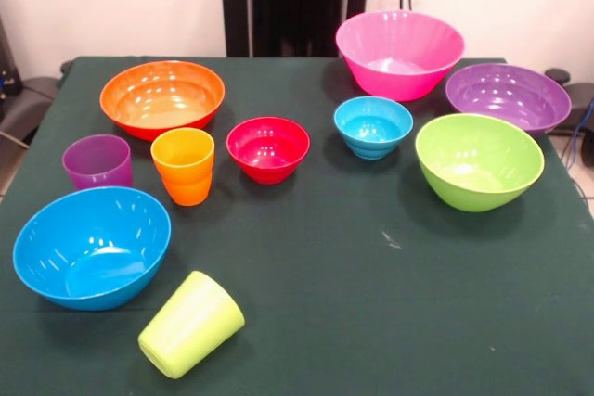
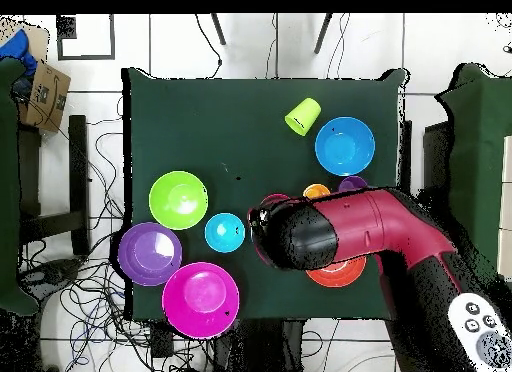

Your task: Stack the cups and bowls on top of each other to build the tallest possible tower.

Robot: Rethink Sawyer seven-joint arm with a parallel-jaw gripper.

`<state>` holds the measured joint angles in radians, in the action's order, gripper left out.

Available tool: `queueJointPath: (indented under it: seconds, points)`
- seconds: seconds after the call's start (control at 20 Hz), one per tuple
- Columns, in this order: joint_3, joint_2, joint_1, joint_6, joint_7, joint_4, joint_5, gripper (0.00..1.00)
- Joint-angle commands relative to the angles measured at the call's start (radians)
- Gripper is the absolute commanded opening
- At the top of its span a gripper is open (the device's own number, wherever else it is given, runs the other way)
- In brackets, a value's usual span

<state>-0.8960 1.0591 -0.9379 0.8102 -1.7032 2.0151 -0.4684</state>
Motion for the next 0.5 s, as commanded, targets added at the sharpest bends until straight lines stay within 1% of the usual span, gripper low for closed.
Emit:
queueJointPath:
  seconds: [0.05, 0.35, 0.5]
  points:
    - [0.000, 0.013, -0.008, -0.076, 0.044, 0.144, -0.018, 1.00]
    - [-0.004, 0.027, -0.024, -0.129, 0.033, 0.190, -0.030, 1.00]
    - [0.007, 0.023, -0.017, -0.152, 0.023, 0.189, -0.049, 1.00]
